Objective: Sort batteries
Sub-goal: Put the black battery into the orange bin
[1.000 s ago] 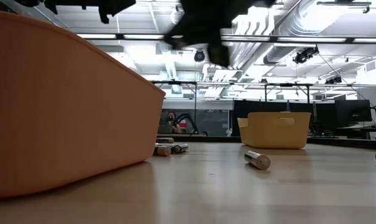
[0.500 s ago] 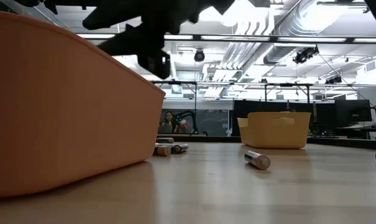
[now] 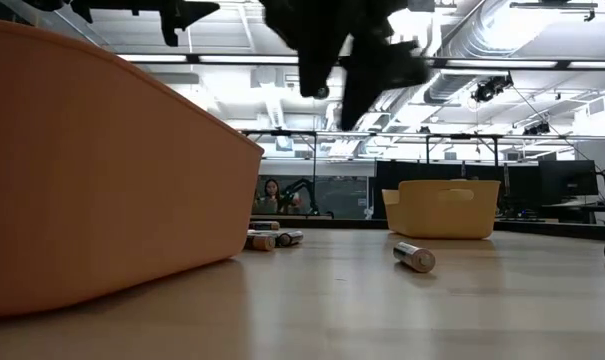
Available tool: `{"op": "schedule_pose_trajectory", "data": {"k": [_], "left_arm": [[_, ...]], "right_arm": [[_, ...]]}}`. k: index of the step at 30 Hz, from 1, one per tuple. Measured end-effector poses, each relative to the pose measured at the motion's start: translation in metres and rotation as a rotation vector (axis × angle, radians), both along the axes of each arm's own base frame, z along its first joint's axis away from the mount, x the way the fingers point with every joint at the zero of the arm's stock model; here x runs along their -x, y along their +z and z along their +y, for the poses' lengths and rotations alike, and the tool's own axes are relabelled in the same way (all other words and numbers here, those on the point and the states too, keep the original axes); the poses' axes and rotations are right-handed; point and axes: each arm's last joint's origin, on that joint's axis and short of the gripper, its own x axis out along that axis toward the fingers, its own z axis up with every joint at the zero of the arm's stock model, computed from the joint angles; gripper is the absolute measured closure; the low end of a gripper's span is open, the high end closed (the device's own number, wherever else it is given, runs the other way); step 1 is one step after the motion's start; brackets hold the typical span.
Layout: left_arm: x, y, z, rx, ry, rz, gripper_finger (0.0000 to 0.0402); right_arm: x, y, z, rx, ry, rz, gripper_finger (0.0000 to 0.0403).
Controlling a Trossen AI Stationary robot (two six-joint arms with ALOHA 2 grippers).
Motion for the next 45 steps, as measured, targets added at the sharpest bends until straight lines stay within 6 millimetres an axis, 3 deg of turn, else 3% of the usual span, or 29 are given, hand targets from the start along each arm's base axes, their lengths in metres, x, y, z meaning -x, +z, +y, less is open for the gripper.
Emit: {"op": "schedule_pose_trajectory", "data": {"k": [4,8,12,19,26,34,38,40,43,45], "left_arm": [[0.000,0.000,0.000,0.002,0.000,0.000,0.0213],[0.000,0.000,0.000,0.001,0.000,0.000,0.0213],[0.000,0.000,0.000,0.008,-0.003,-0.005,0.0213],[0.001,0.001,0.000,0.012,-0.005,-0.012,0.0213],[0.001,0.001,0.000,0.011,-0.005,-0.012,0.0213],[0.001,0.001,0.000,-0.005,0.001,-0.007,0.0213],[0.001,0.001,0.000,-0.017,0.004,-0.008,0.0213],[0.001,0.001,0.000,-0.023,0.006,-0.005,0.0213],[0.001,0.002,-0.001,-0.024,0.006,-0.006,0.0213],[0.002,0.002,-0.001,-0.038,0.009,-0.005,0.0213]], "right_arm": [[0.009,-0.016,0.015,0.004,-0.335,0.073,0.0217],[0.012,-0.048,0.022,0.002,-0.580,0.181,0.0229],[0.010,-0.068,0.023,0.005,-0.713,0.239,0.0239],[0.012,-0.072,0.014,0.047,-0.831,0.285,0.0247],[0.010,-0.076,0.005,0.055,-0.809,0.321,0.0247],[0.001,-0.099,0.003,0.037,-0.727,0.361,0.0251],[0.000,-0.103,0.006,0.052,-0.668,0.337,0.0309],[0.002,-0.097,0.011,0.080,-0.622,0.291,0.0364],[0.006,-0.083,0.015,0.129,-0.534,0.221,0.0369],[0.009,-0.062,0.017,0.176,-0.482,0.155,0.0369]]}}
